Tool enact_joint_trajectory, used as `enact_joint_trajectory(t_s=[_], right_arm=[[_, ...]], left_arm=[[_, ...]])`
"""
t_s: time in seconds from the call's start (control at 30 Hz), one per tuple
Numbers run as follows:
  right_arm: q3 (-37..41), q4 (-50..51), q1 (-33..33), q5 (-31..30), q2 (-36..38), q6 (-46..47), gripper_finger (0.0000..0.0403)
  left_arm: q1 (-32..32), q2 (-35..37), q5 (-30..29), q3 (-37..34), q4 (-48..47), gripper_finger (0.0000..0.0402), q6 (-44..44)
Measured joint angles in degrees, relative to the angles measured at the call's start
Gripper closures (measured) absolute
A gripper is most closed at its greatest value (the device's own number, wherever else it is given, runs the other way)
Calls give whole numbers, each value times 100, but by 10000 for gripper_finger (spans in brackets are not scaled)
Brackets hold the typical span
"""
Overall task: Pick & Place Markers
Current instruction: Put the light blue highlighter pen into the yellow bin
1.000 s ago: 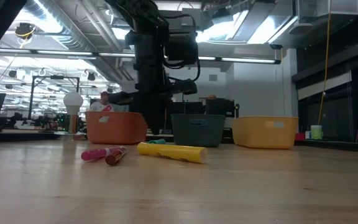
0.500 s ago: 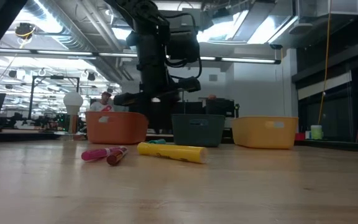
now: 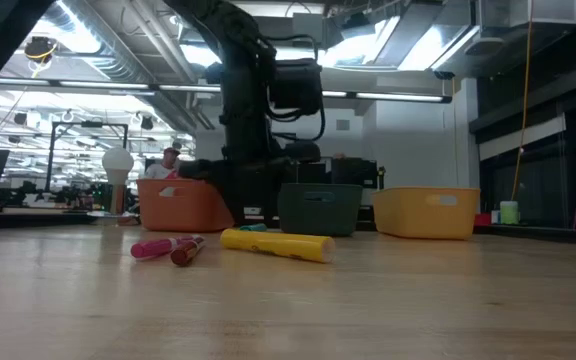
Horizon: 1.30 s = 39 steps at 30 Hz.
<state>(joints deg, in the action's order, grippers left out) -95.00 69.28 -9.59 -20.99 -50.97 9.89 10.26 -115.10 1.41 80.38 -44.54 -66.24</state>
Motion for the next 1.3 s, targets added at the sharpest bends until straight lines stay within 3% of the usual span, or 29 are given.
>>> enact_joint_trajectory(t_s=[0.5,0.87,1.3], right_arm=[[0,4,1,0,-1,17,402],[0,4,-1,0,-1,15,402],[0,4,0,0,-1,13,402]], left_arm=[[0,-184,28,7,-26,250,-50],[0,-187,24,2,-82,348,-23],[0,-180,-20,2,-64,349,88]])
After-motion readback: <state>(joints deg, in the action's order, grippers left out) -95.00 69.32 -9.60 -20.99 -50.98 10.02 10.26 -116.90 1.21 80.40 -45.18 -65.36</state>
